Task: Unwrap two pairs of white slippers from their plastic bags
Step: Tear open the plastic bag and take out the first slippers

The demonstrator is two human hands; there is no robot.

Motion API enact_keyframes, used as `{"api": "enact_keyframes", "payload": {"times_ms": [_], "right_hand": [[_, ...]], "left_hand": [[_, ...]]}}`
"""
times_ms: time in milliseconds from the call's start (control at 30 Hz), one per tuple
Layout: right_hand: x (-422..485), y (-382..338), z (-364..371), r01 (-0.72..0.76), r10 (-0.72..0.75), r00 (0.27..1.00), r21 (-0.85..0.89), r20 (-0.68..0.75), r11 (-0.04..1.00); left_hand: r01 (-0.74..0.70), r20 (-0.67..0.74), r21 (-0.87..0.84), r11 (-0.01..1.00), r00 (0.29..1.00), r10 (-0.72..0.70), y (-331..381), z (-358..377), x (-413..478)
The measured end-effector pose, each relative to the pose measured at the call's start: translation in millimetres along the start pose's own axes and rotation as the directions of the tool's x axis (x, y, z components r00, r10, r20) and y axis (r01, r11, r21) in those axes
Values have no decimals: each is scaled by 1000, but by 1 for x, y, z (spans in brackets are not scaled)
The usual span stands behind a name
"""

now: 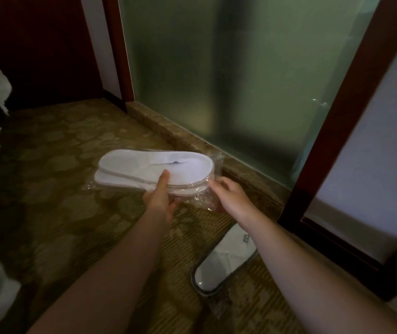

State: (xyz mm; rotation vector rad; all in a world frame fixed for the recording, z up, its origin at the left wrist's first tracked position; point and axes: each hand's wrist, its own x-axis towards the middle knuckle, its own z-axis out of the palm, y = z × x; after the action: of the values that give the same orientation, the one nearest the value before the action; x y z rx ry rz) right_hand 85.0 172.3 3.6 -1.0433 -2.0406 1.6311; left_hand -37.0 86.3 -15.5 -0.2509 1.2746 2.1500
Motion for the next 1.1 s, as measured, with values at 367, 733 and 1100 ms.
{"api": "enact_keyframes", "payload": {"times_ms": [367, 733, 1100], "right_hand": [[0, 18, 12, 468, -623, 763, -811, 171, 351], [5, 30, 11, 483, -709, 686, -831, 163, 277], [8, 31, 9, 468, -468, 866, -607, 173, 642]], "left_hand": [[-16, -98, -45, 999, 995, 12, -2, 0, 1], [-1, -37, -3, 1000, 999, 1, -8, -1, 0], [-12, -73, 101, 995, 997, 20, -9, -4, 0]]}}
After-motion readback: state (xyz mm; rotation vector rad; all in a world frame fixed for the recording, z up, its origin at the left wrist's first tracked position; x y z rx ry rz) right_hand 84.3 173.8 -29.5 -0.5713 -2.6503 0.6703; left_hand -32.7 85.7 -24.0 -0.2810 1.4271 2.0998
